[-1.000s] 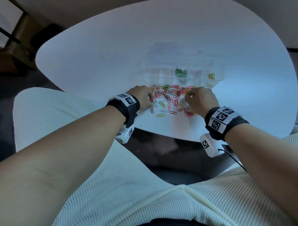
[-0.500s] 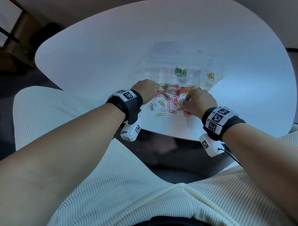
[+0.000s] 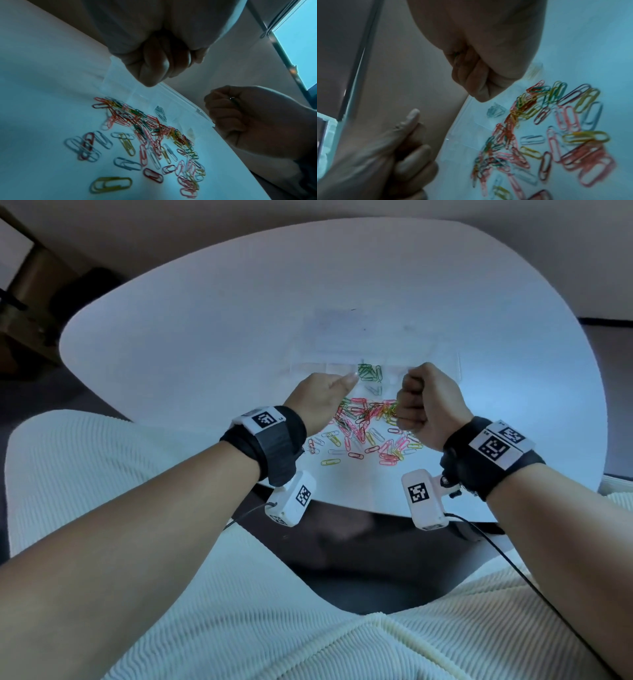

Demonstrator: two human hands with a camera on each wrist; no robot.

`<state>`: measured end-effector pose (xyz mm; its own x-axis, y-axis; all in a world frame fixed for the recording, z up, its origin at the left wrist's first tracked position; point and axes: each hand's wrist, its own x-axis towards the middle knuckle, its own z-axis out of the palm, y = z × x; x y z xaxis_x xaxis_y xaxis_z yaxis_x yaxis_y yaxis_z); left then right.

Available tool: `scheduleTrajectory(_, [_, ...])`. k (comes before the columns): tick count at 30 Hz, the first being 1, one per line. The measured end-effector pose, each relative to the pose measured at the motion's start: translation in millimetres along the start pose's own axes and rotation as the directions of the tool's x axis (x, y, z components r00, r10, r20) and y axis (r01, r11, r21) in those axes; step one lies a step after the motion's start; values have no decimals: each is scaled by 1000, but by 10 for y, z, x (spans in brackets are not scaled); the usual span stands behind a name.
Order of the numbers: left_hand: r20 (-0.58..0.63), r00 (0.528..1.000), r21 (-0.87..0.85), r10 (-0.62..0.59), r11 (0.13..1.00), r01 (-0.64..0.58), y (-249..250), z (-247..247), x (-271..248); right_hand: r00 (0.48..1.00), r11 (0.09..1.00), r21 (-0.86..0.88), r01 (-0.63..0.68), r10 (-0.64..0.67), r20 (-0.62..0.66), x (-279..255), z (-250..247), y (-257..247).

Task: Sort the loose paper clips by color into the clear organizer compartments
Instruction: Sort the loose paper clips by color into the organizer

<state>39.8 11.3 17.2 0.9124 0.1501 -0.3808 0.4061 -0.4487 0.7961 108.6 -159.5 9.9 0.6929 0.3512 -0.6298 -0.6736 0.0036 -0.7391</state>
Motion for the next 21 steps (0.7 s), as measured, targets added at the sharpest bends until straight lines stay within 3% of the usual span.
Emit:
scheduleTrajectory(5, [31,995,-290,-91,952,96,135,18,60,999,979,201,-36,40,-18,67,102,-113])
scheduleTrajectory(10, [109,968,-534,-226,808,249,334,-51,227,986,972,229,-47,83,-148,174,217,-267])
scheduleTrajectory(14, [56,956,-509,-287,815,275,450,-36,389,984,951,306,-42,93,-154,271,265,-368])
scheduleTrajectory(17, [17,939,-483,-343,819,308,483,-10,505,984,972,218,-82,114,-137,307,282,-413])
scheduleTrajectory(21, [8,913,-609,-408,722,328,516,25,610,985,978,154,-142,155,-77,320,277,-446])
